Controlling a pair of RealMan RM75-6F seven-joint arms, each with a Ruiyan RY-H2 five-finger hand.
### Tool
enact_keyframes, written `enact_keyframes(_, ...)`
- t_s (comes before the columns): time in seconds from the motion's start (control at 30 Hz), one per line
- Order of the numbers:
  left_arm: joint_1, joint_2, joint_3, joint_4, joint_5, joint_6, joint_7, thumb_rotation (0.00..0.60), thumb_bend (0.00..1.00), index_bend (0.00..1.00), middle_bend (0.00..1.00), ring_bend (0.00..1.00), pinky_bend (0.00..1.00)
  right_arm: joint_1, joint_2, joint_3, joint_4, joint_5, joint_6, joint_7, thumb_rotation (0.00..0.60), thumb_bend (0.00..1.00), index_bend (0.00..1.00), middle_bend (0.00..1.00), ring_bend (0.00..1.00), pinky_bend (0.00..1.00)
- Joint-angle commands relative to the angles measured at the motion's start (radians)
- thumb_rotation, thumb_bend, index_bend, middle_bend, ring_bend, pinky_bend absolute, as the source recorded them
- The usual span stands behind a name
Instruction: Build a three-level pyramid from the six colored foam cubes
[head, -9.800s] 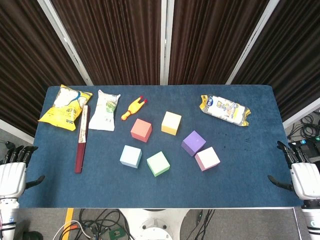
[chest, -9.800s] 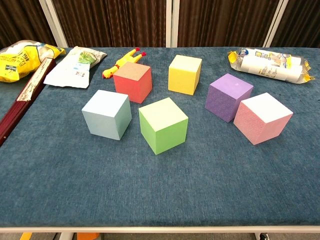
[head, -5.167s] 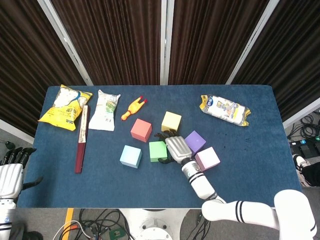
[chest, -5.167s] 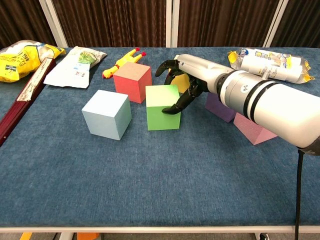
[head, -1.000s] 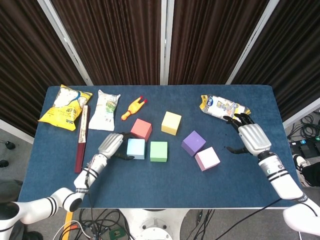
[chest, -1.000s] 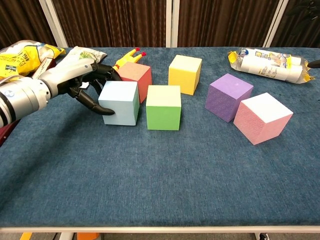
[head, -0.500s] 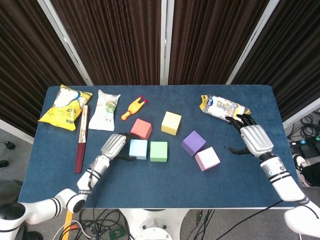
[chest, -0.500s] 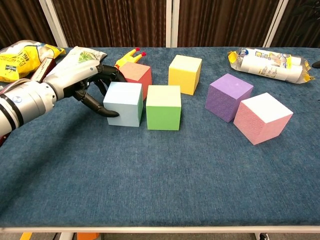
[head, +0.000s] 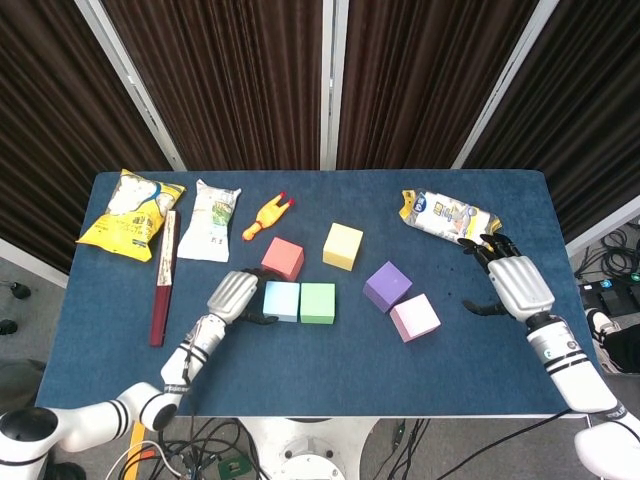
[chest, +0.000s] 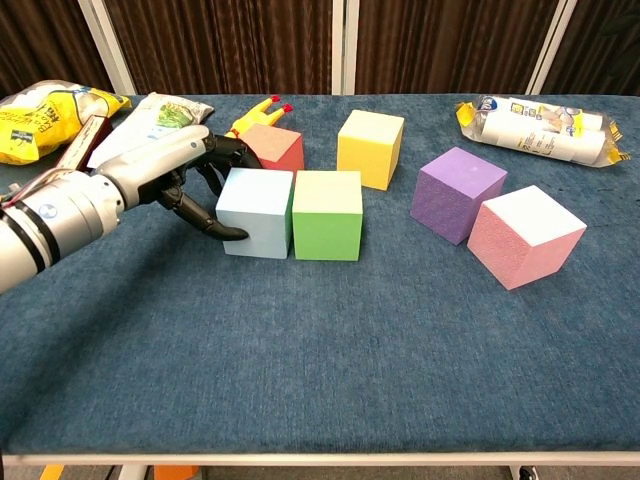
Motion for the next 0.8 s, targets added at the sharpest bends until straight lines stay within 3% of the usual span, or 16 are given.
enact_keyframes(0.03,0.001,0.001,-0.003,-0.005,-0.006,-0.004,0.002,0.6,0.15,0.39,0.41,0.34,0.38,0.011,-0.011,0.009,0.017,0.009,-0.014,0.002,0.6,0.1,0.11,0.23,0.06,0.06)
enact_keyframes(0.8,-0.014,0.01,-0.024,-0.023,-0.034,-0.047,0.004,0.6,0.15,0.34,0.37,0.34,0.37,0.005,-0.013,0.01,0.022,0.011,-0.015,-0.006,0.6,0.1,0.11,0.23,0.06,0.06)
